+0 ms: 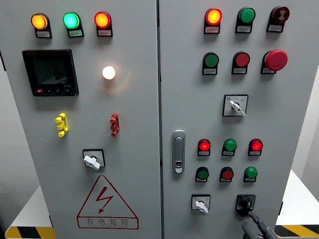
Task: Trip black knob to open circuit
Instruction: 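Grip the black knob with the right hand and rotate it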
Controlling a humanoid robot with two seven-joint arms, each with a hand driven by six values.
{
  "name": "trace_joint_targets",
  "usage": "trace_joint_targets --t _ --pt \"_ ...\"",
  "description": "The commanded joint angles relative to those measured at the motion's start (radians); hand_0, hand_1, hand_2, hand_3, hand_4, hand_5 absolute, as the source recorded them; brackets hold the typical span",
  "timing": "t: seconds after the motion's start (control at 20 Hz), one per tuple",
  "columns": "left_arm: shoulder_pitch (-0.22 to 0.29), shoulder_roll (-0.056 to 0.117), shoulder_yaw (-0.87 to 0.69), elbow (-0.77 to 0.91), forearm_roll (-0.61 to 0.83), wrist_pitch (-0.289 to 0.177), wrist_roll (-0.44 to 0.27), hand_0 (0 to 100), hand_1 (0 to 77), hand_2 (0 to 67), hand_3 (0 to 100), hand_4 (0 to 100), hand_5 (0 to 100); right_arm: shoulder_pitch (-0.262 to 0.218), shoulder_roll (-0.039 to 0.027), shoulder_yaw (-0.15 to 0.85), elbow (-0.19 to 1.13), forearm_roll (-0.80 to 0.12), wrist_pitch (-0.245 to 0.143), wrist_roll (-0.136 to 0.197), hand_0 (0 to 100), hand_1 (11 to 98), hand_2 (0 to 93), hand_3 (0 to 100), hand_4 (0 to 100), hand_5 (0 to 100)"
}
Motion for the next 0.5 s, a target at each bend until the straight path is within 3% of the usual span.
trace_joint_targets --t 0.0,0.45 --pt "0.0 0.0 0.0 0.0 0.0 0.0 0.0 0 3.0 12.9 21 7 2 0.0 0.0 -0.004 0.0 0.001 0.0 0.0 83 44.3 3.4 97 100 100" --pt "0.0 0.0 0.0 0.0 0.0 0.0 0.0 0 3.0 12.9 21 7 2 0.0 0.0 -0.01 0.008 0.013 0.0 -0.008 83 43.9 3.5 97 100 100"
